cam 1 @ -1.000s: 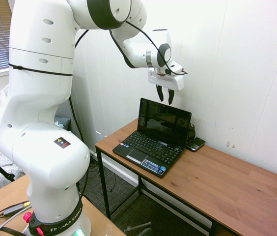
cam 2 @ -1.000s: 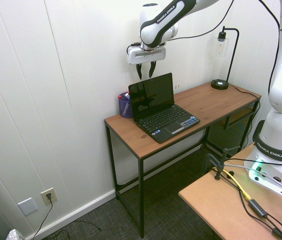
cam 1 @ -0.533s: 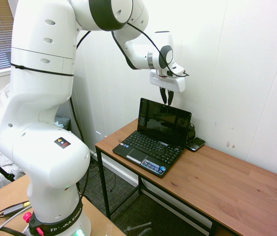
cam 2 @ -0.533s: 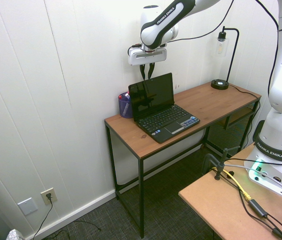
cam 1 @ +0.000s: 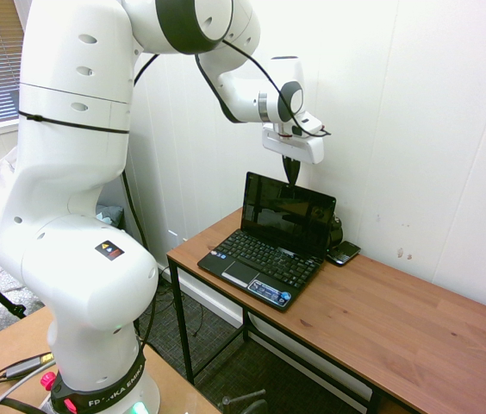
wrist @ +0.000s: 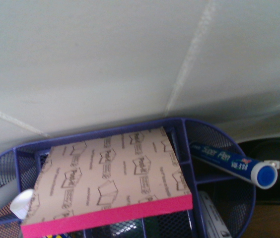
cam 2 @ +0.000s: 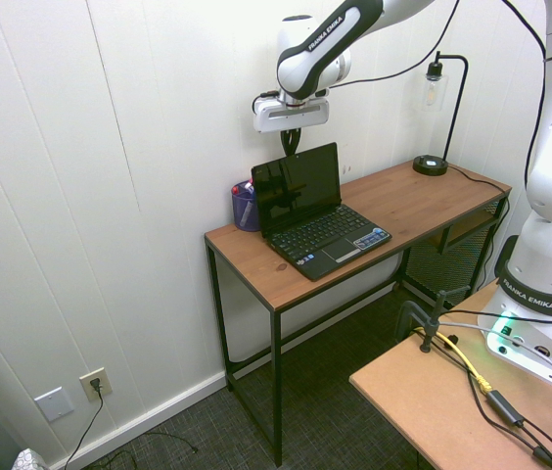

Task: Close the laptop lid

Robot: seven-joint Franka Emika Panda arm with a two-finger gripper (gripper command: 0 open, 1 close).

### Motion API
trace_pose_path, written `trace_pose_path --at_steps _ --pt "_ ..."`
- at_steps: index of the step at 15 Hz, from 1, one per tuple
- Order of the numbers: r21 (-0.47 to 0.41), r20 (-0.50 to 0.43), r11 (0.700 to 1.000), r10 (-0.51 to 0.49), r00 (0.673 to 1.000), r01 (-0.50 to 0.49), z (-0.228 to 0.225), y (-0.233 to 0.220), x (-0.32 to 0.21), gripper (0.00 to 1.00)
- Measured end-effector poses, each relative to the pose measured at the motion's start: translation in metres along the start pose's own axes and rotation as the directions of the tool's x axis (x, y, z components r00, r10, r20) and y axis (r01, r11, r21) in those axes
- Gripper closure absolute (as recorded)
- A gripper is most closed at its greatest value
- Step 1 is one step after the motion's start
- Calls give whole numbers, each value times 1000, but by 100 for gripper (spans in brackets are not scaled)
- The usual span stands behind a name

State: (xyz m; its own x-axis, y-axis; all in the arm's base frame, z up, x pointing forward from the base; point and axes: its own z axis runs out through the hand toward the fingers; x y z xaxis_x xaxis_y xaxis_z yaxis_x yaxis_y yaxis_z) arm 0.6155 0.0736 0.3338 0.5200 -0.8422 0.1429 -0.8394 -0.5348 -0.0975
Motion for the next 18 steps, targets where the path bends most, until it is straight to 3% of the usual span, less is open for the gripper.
trace_pose_path --at_steps 10,18 --pt "-18 38 1000 18 999 -17 12 90 -44 100" --pt "-100 105 994 47 993 -37 70 173 -79 100"
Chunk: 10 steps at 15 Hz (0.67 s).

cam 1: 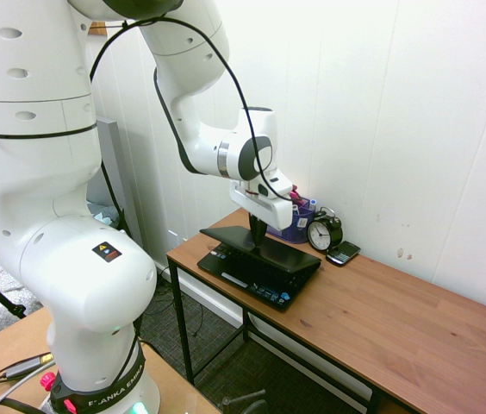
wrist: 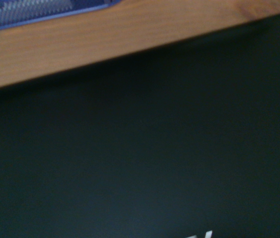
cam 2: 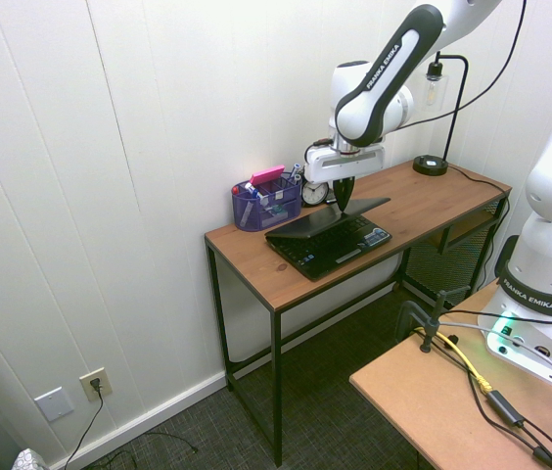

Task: Close the laptop lid

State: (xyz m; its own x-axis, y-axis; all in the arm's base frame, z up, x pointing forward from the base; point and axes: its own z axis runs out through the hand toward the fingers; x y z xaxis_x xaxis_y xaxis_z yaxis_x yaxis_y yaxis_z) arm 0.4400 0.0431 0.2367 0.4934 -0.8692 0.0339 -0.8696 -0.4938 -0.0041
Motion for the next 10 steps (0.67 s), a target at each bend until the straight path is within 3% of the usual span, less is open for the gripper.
trace_pose_path --at_steps 5,10 --pt "-30 32 1000 2 999 -1 30 12 -4 100" --pt "-14 33 1000 14 999 -13 30 12 -1 100"
